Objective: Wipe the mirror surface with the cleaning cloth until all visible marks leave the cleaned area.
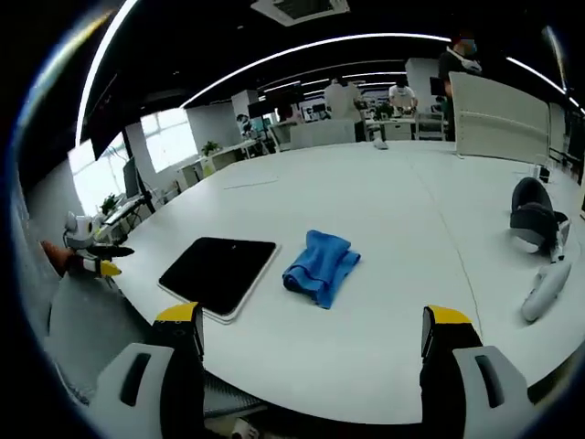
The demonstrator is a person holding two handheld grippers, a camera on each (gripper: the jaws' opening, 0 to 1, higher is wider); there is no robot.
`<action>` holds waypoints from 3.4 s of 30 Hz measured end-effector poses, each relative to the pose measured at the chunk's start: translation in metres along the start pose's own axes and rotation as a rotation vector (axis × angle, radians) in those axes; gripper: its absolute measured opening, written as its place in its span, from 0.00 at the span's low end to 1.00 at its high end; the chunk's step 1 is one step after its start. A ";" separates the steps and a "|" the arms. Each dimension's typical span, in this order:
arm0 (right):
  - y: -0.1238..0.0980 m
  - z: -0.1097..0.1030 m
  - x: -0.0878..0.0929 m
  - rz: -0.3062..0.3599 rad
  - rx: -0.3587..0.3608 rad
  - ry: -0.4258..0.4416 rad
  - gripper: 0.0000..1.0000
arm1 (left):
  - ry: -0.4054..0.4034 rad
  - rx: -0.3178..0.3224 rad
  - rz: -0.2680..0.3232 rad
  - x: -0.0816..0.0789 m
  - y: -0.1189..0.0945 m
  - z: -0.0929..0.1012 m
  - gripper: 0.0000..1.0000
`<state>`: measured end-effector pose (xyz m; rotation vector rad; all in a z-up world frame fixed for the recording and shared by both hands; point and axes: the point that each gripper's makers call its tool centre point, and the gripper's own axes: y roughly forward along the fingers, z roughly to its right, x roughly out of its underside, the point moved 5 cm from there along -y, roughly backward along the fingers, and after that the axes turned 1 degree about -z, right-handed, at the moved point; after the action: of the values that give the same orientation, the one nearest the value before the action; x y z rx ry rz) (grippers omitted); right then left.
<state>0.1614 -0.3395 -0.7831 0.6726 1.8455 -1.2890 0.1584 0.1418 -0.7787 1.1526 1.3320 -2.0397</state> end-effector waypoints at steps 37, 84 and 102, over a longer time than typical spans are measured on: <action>-0.080 0.008 -0.012 -0.015 0.071 -0.010 0.98 | -0.101 -0.135 0.081 -0.036 -0.127 -0.044 0.99; -0.017 0.004 -0.052 -0.019 0.129 0.038 0.97 | -0.069 -0.135 0.105 -0.058 -0.080 -0.071 0.99; 0.080 -0.009 -0.060 -0.054 0.223 -0.015 0.83 | -0.070 -0.071 0.035 -0.034 -0.073 -0.048 0.99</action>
<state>0.2550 -0.3027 -0.7742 0.7315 1.7336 -1.5468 0.1433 0.2138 -0.7216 1.0564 1.3297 -1.9732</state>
